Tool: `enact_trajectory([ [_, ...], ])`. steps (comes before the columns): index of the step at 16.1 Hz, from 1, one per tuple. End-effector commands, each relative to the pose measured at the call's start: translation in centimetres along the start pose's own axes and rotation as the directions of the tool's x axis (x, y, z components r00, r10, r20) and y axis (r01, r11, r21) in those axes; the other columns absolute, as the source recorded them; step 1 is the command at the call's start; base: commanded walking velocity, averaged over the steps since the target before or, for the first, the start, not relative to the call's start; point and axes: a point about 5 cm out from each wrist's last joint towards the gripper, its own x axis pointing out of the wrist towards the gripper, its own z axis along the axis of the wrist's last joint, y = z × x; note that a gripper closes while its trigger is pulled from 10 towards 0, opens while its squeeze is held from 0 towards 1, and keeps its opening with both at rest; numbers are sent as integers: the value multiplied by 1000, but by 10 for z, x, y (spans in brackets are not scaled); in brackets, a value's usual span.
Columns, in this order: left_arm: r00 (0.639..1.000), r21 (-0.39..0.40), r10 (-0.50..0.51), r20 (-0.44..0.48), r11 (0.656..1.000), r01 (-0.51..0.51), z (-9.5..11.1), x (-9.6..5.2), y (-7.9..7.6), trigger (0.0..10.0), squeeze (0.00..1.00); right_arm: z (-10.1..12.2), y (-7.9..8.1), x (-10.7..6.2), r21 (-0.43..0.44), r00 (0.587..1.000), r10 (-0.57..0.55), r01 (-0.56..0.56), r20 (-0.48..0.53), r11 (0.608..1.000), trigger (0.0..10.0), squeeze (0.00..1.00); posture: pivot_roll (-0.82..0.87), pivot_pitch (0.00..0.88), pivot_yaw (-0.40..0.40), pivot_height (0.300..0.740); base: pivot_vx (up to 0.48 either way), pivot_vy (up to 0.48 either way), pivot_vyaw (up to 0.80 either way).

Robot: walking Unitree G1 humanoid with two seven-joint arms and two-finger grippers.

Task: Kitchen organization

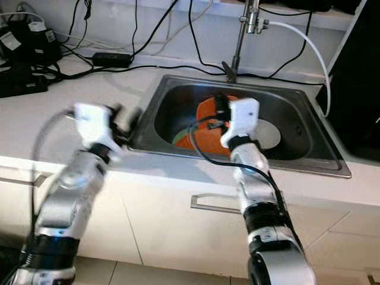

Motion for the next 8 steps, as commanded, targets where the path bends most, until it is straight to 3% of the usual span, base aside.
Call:
enact_trajectory([
  [1, 998, 6, 49, 51, 999, -50, 5, 0, 2, 10000, 0, 10, -14, -4, 8, 997, -54, 54, 53, 999, 10000, 0, 104, 0, -36, 740, 0, 0, 0],
  [6, 983, 48, 170, 72, 984, -174, 2, -8, 14, 10000, 0, -1, -31, -32, -24, 992, -126, 126, 16, 992, 10000, 0, 88, 0, -32, 740, 0, 0, 0],
  [8, 980, 56, 184, 78, 980, -188, 0, -9, 15, 10000, 0, 0, -31, -34, -17, 991, -135, 135, 12, 991, 10000, 0, 86, 0, -30, 740, 0, 0, 0],
])
